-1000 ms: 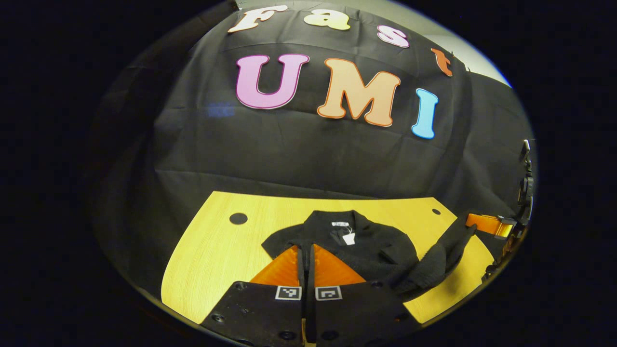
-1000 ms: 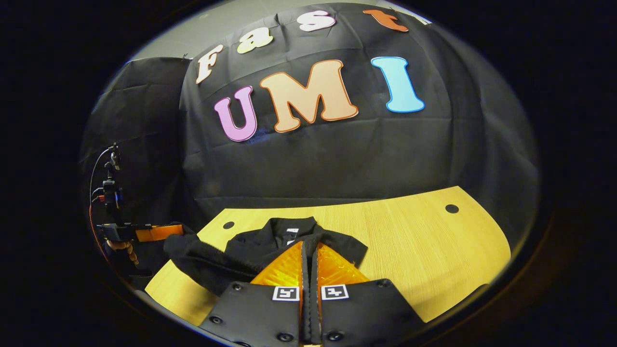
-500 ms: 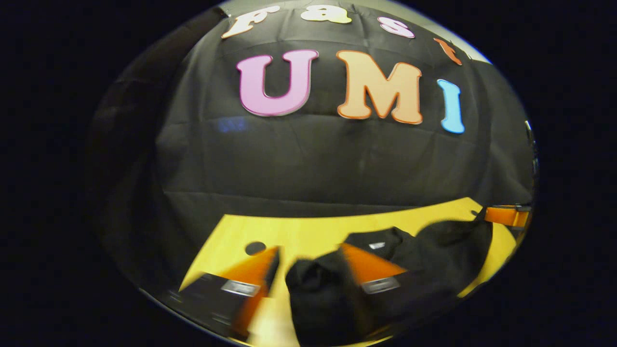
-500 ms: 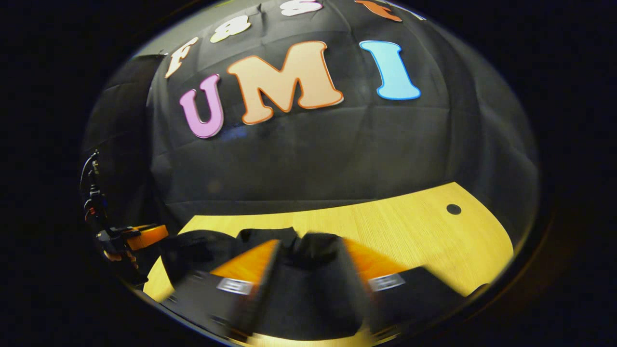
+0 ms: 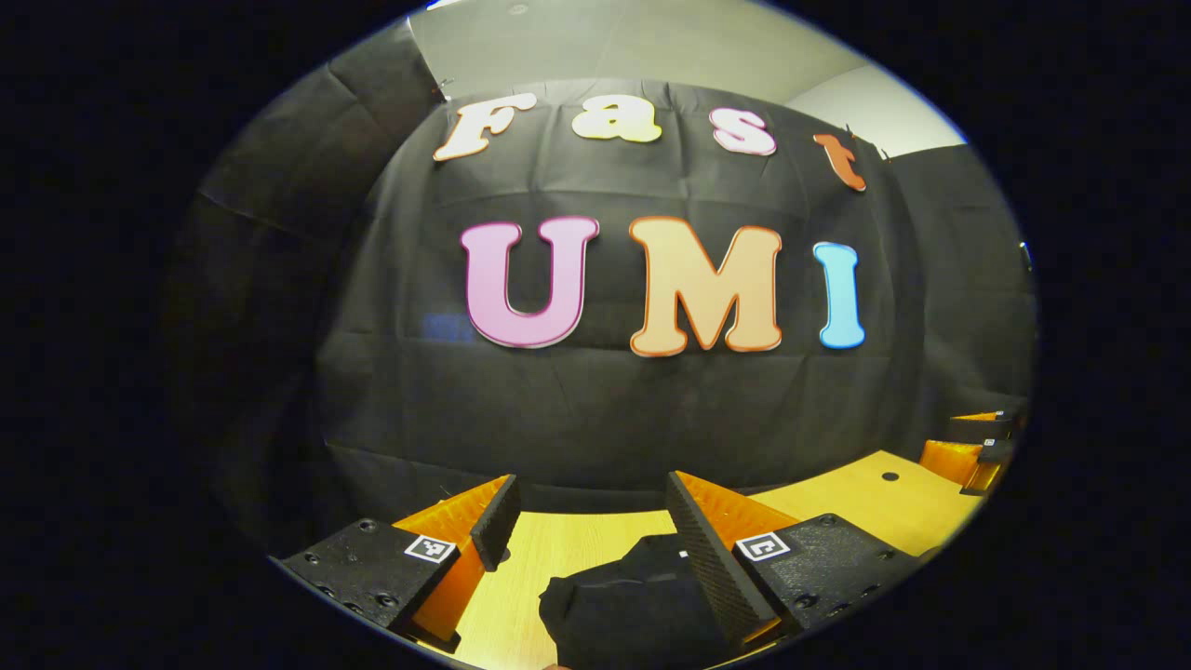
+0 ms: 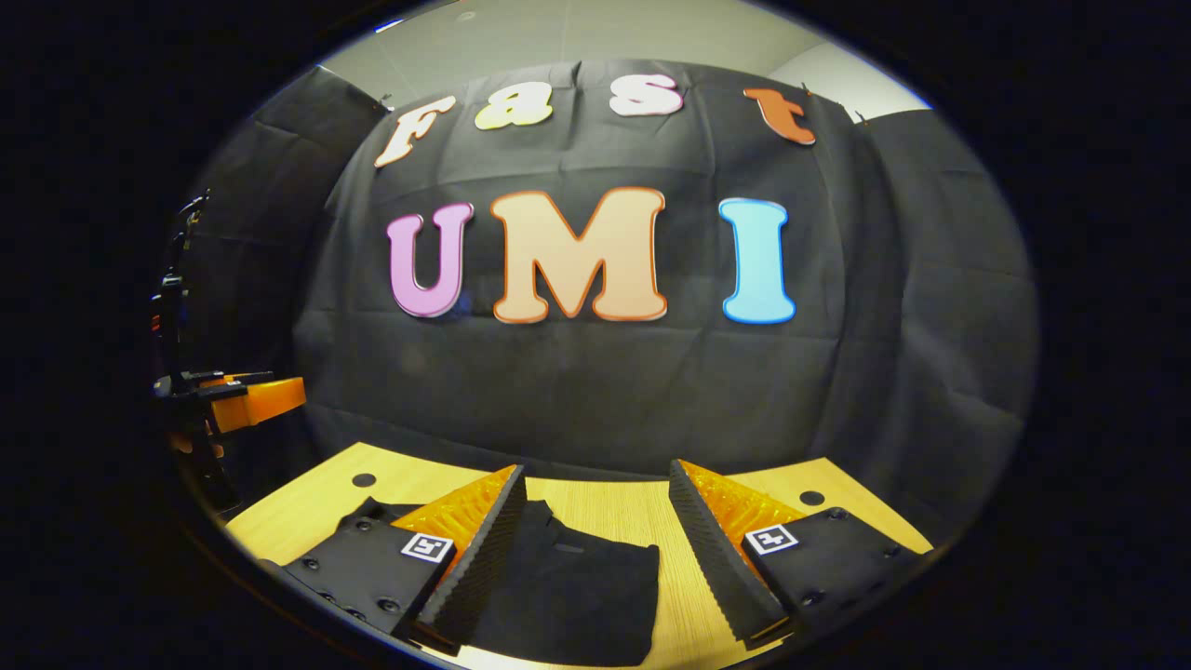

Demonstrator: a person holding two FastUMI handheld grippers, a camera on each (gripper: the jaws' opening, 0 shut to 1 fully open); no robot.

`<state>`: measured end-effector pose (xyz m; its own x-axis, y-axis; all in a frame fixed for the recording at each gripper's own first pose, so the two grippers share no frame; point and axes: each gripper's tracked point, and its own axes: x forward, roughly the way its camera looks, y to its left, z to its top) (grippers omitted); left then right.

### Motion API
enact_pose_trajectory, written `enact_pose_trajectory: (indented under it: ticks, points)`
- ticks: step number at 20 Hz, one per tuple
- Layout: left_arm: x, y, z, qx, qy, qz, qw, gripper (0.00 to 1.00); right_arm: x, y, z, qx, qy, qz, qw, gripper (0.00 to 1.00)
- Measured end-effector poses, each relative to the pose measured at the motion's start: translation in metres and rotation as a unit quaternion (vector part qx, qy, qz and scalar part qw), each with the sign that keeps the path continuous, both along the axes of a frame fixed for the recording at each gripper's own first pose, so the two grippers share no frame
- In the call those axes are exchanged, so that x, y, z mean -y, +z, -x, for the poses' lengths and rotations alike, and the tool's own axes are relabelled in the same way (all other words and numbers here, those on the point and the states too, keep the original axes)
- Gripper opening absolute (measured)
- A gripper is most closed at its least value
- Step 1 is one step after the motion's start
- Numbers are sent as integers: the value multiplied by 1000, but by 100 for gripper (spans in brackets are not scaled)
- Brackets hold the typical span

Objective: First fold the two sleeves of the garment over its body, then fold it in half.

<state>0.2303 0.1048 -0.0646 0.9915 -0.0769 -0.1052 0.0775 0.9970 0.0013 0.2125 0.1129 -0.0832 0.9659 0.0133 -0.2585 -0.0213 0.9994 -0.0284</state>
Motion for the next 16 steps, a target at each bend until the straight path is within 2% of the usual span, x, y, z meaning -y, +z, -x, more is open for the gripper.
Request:
enact_pose_trajectory:
  ticks: [1,5,8,11,16]
  points:
    - [-1,12,13,10,3,-3,1000,94,-1,10,15,12,4,-2,1000,95]
    - [6,48,70,44,12,-16,999,93,6,43,76,58,13,-5,998,97]
    - [25,60,120,46,1,-7,999,93,9,49,131,61,20,-12,998,97]
    - [37,69,164,49,-2,-19,999,93,16,58,182,67,22,-13,997,97]
    - [56,82,224,49,-14,-25,998,93,27,74,247,87,14,-23,996,97]
